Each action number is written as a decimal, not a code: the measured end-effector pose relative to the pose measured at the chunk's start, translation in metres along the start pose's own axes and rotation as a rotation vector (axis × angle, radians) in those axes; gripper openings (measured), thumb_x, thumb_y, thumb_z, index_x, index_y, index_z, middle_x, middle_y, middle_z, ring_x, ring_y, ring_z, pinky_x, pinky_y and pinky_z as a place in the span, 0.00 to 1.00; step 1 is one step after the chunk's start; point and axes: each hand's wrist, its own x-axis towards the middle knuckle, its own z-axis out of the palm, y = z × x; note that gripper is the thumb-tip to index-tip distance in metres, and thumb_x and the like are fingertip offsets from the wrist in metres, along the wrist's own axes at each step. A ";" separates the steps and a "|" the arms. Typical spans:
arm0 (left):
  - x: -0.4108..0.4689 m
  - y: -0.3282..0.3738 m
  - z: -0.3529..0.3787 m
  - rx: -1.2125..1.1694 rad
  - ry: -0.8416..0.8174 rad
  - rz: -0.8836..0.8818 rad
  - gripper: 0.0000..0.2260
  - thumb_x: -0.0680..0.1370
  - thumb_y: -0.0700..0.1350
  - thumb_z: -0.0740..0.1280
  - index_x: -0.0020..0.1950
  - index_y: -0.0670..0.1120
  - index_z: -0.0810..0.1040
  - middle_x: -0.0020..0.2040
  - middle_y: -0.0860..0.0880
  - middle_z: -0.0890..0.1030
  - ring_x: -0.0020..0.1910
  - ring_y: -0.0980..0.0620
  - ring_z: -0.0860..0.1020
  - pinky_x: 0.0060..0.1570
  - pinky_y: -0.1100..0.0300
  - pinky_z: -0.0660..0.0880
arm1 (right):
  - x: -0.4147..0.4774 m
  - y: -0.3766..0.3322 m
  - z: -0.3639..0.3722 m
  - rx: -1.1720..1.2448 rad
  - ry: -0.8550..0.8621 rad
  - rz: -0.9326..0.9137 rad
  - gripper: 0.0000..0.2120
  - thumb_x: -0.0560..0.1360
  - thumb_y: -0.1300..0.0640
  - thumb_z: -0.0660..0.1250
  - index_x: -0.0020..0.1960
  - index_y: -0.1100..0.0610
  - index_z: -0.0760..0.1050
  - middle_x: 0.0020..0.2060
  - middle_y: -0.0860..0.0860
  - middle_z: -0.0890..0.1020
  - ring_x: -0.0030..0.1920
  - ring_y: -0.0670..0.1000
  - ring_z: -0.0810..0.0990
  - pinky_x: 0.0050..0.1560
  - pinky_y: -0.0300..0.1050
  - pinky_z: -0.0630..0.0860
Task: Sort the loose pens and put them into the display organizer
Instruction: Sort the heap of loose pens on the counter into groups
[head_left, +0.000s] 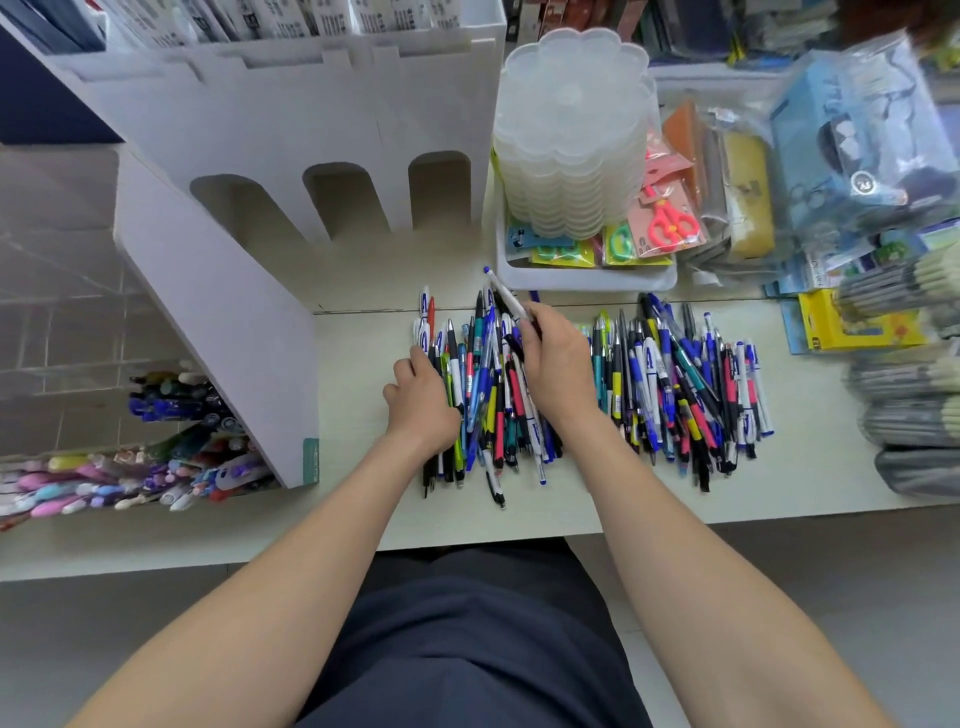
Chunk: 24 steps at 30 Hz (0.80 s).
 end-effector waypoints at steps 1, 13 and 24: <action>0.000 0.002 0.001 0.013 0.004 0.003 0.43 0.76 0.29 0.67 0.85 0.40 0.46 0.76 0.39 0.61 0.71 0.35 0.65 0.69 0.47 0.69 | -0.003 0.001 -0.004 0.017 0.041 0.011 0.11 0.87 0.57 0.62 0.62 0.61 0.79 0.43 0.47 0.78 0.41 0.48 0.74 0.42 0.41 0.67; 0.000 0.005 0.002 0.060 0.047 0.001 0.42 0.77 0.30 0.70 0.85 0.41 0.49 0.75 0.38 0.64 0.70 0.34 0.68 0.67 0.45 0.72 | -0.023 0.011 -0.053 0.357 0.147 0.407 0.07 0.88 0.52 0.60 0.56 0.50 0.77 0.52 0.47 0.87 0.44 0.51 0.83 0.46 0.58 0.83; -0.004 0.002 0.013 0.048 0.116 -0.002 0.42 0.78 0.32 0.71 0.85 0.41 0.49 0.76 0.38 0.65 0.71 0.35 0.67 0.68 0.45 0.72 | -0.042 0.025 -0.076 0.200 0.269 0.492 0.10 0.87 0.51 0.62 0.52 0.53 0.78 0.42 0.49 0.85 0.39 0.52 0.83 0.42 0.57 0.82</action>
